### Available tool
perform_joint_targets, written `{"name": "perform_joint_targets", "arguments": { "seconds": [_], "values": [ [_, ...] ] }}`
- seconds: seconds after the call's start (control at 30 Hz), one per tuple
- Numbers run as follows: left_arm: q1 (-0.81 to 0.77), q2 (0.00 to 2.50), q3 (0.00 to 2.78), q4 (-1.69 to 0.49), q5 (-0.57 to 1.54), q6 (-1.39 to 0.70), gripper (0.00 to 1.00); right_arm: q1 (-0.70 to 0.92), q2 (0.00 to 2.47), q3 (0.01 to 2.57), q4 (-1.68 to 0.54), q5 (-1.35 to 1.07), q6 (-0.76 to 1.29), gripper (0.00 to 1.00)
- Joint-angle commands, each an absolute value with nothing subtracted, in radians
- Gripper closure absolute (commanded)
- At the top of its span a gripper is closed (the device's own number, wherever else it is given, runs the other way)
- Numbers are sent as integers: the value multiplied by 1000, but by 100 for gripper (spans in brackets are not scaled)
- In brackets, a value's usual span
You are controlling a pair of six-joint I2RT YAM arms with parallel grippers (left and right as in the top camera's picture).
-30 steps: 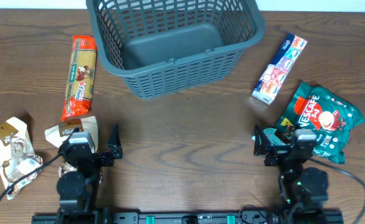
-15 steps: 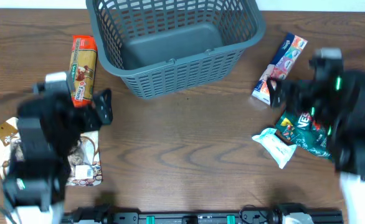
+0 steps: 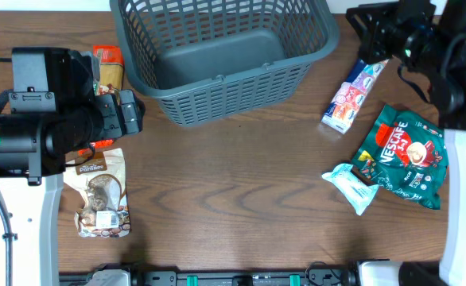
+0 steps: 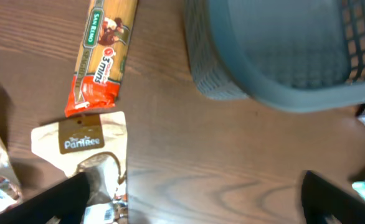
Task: Pack container
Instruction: 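Reach both grippers to the grey basket's front rim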
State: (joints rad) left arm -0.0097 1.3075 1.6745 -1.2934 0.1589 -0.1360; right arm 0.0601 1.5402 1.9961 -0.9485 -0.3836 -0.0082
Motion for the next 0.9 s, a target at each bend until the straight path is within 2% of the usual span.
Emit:
{"name": "perform_joint_targets", "arguments": {
  "seconds": [0.0,0.03,0.13,0.23,0.43,0.6,0.67,0.87],
  "values": [
    [-13,1301,1695,-1312,170,-125,17,54,1621,2022,-950,-432,3,99],
    [-13,1302,1695,-1322,164,-125,17,54,1643,2029,-950,-434,2,99],
    [-13,1302,1684,-1347,139,-125,29,56,1703,2055,-949,-448,-6,99],
    [-14,1302,1660,-1359,139,-125,36,73,1754,2074,-939,-472,-19,99],
    [-84,1306,1637,-1348,138,-125,56,119,1811,2080,-914,-471,-25,99],
    [-177,1314,1637,-1323,67,-125,64,160,1837,2080,-910,-467,-62,99],
    [-211,1328,1637,-1319,38,-124,71,176,1846,2080,-910,-464,-68,99],
    [-256,1394,1637,-1298,33,-108,80,194,1867,2080,-924,-408,-140,99]
  ]
}}
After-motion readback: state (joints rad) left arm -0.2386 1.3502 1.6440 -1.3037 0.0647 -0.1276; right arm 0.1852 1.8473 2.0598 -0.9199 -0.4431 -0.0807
